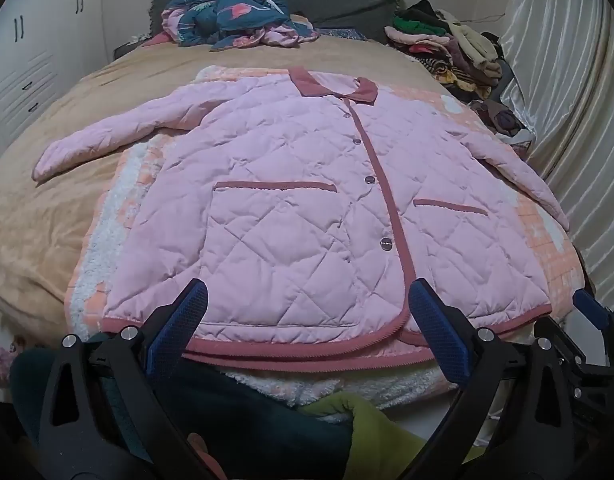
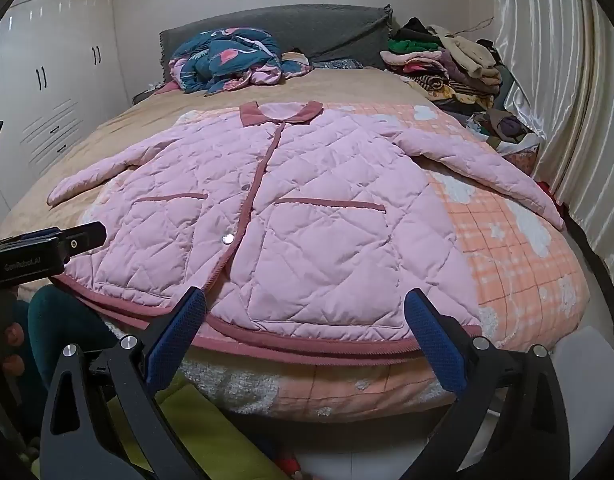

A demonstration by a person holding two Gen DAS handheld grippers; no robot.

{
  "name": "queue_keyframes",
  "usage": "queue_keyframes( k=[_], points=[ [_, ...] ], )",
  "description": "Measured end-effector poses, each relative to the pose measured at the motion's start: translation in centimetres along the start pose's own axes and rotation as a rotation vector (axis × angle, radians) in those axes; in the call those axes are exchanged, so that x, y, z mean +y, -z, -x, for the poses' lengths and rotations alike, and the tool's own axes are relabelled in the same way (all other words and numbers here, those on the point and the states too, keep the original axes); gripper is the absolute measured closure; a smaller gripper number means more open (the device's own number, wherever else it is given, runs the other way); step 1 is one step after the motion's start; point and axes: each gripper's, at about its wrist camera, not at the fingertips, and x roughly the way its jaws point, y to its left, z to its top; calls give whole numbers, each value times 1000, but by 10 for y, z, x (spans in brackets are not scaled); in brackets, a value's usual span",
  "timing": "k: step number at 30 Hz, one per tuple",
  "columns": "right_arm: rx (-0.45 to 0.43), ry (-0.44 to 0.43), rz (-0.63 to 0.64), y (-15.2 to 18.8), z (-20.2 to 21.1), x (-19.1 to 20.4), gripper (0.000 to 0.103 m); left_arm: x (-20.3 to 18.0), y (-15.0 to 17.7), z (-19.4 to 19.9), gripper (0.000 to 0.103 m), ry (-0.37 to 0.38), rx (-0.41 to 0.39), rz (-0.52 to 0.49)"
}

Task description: Fold large clothes

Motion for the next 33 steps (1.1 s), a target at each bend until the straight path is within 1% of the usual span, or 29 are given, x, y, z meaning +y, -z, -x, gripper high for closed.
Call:
queue_keyframes(
  k=[7, 9, 33],
  points=[
    [9, -5, -4, 0, -2, 0, 4, 0, 0, 1, 9, 5, -13, 1],
    [2, -6, 2, -1, 2, 5, 4, 0, 0, 0, 9, 2, -15, 0],
    [-18, -4, 13, -2, 7, 7, 4, -1, 0, 0, 9, 1, -21, -7]
  ],
)
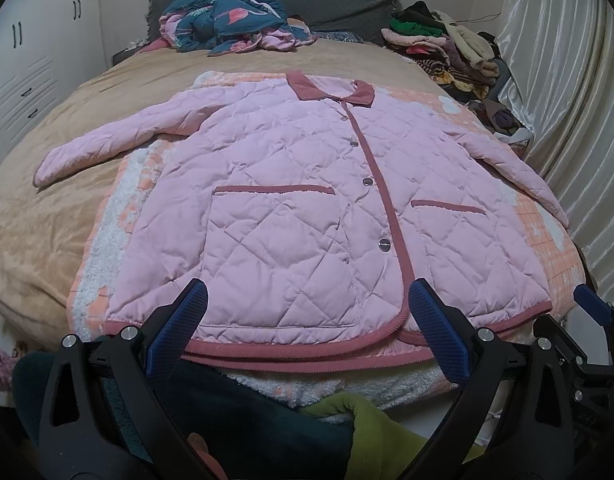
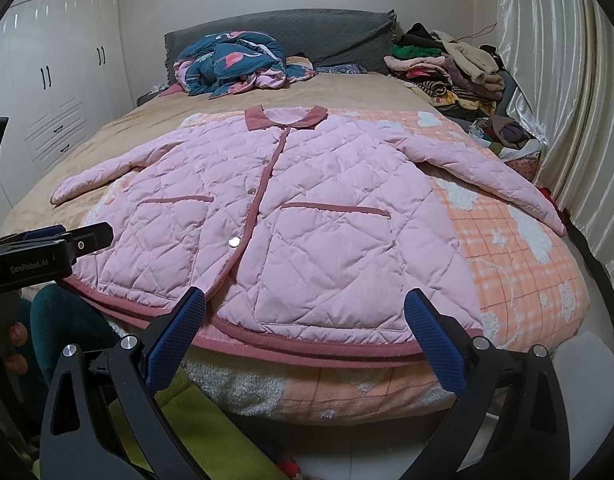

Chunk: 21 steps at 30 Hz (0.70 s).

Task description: Fold large clothes

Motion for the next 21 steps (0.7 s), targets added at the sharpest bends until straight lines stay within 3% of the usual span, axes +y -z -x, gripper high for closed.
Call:
queue_keyframes(
  k=[21],
  points=[
    [1, -2, 6, 2, -3, 1, 4, 3, -4, 3, 9, 0, -4, 0]
  ],
)
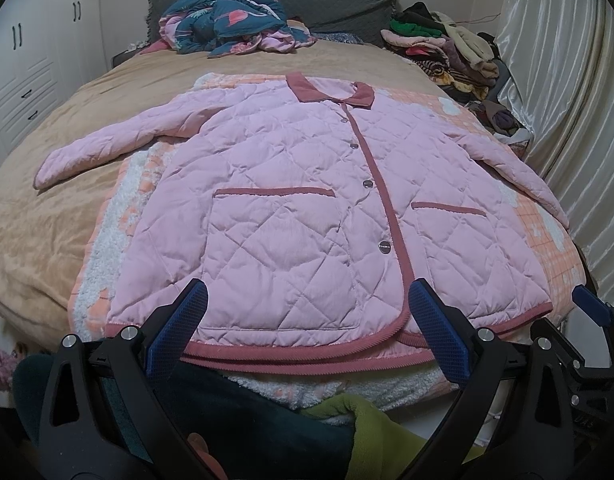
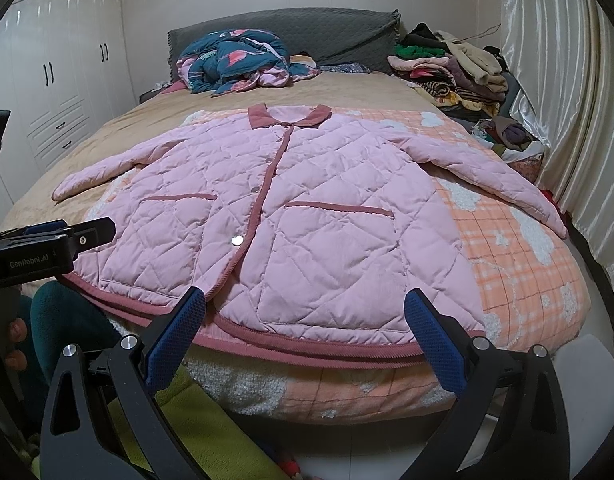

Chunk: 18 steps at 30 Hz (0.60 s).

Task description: Fold large clothes

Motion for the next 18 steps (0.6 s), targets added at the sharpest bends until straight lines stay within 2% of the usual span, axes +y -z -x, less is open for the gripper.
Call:
queue_keyframes(
  k=[18],
  points=[
    [1, 6, -6, -3, -3, -2, 4, 1, -4, 3, 9, 1, -4, -1]
  ],
)
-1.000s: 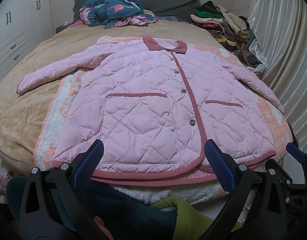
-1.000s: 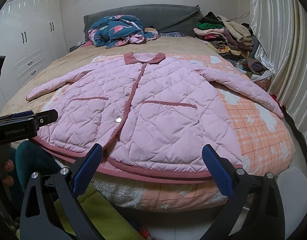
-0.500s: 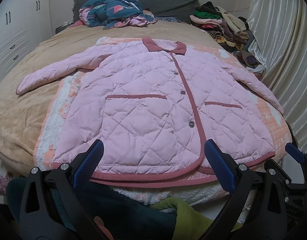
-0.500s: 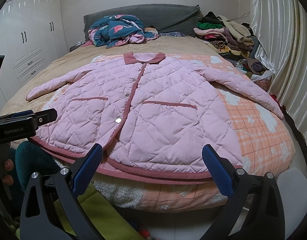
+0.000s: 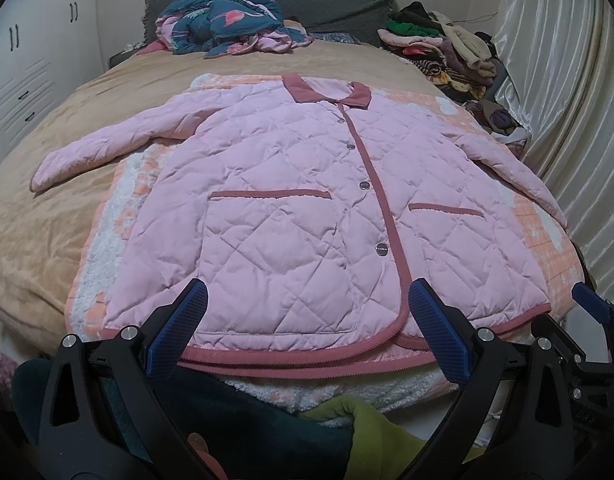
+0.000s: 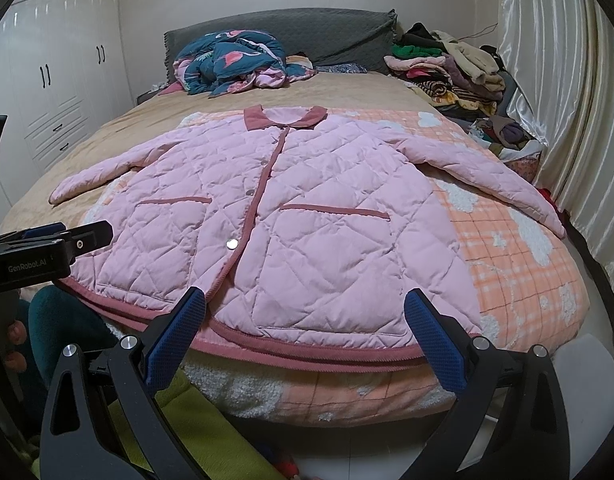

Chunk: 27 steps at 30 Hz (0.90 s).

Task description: Fold large clothes

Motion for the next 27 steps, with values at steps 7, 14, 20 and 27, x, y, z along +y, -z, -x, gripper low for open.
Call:
queue_keyframes(
  k=[7, 14, 20, 27],
  points=[
    [16, 1, 3, -6, -6, -5, 4, -6, -7, -3, 9, -9, -1, 2],
    [14, -7, 3, -19, -12, -7, 4, -1, -19, -15, 9, -23, 0, 11],
    [0, -2, -3, -36, -19, -11, 4, 1, -33, -22, 9, -32, -11, 6],
    [-12, 2, -13, -56, -29, -15, 4, 1, -50, -28, 9, -34, -20, 9]
  ],
)
